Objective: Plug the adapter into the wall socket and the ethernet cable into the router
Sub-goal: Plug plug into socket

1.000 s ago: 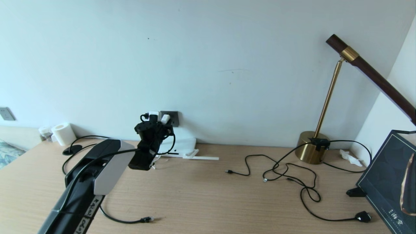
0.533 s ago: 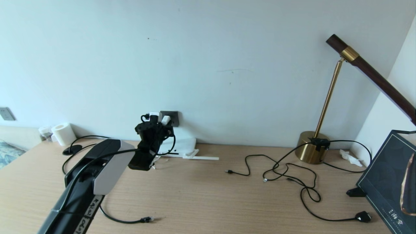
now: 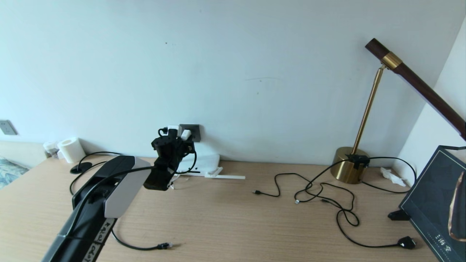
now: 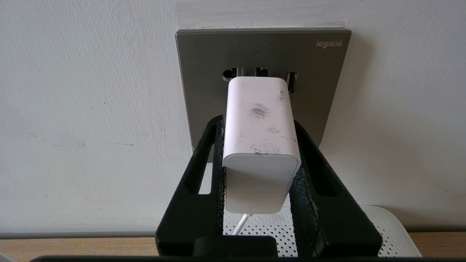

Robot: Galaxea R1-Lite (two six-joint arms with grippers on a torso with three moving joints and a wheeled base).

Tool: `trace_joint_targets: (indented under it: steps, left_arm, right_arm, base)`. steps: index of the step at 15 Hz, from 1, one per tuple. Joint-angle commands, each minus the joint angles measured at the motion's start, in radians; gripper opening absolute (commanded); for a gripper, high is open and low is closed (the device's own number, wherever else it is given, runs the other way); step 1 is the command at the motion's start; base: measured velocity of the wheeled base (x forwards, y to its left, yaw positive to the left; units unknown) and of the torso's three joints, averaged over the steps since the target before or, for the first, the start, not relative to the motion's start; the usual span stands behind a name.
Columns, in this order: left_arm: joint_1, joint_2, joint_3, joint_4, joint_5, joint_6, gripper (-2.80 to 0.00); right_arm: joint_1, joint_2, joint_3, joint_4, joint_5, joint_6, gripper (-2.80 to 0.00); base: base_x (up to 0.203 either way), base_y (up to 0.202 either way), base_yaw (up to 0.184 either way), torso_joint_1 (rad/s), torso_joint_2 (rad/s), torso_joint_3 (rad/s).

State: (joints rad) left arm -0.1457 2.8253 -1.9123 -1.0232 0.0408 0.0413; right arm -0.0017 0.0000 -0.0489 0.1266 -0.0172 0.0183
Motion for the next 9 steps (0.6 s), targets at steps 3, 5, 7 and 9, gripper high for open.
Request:
trace_joint_targets:
  steps: [3,5,7,9]
  left_arm:
    - [0.002,-0.001,0.000,-0.006,0.002,0.000,-2.80]
    - [0.003,-0.003,0.001,0.002,0.004,0.000,-2.80]
    - [0.006,-0.003,0.001,0.003,0.002,0.000,-2.80]
    - [0.008,-0.003,0.000,0.009,0.003,0.000,-2.80]
  right_arm:
    - [0.000,0.000,0.000,0.001,0.000,0.000,-2.80]
    - [0.000,0.000,0.000,0.001,0.000,0.000,-2.80]
    - [0.000,0.000,0.000,0.001,0.000,0.000,-2.80]
    - [0.000,0.000,0.000,0.001,0.000,0.000,-2.80]
  base:
    - [0.000,0.000,0.000,0.000,0.00,0.000]
    - [0.000,0.000,0.000,0.000,0.00,0.000]
    - [0.000,0.000,0.000,0.000,0.00,0.000]
    - [0.000,0.000,0.000,0.000,0.00,0.000]
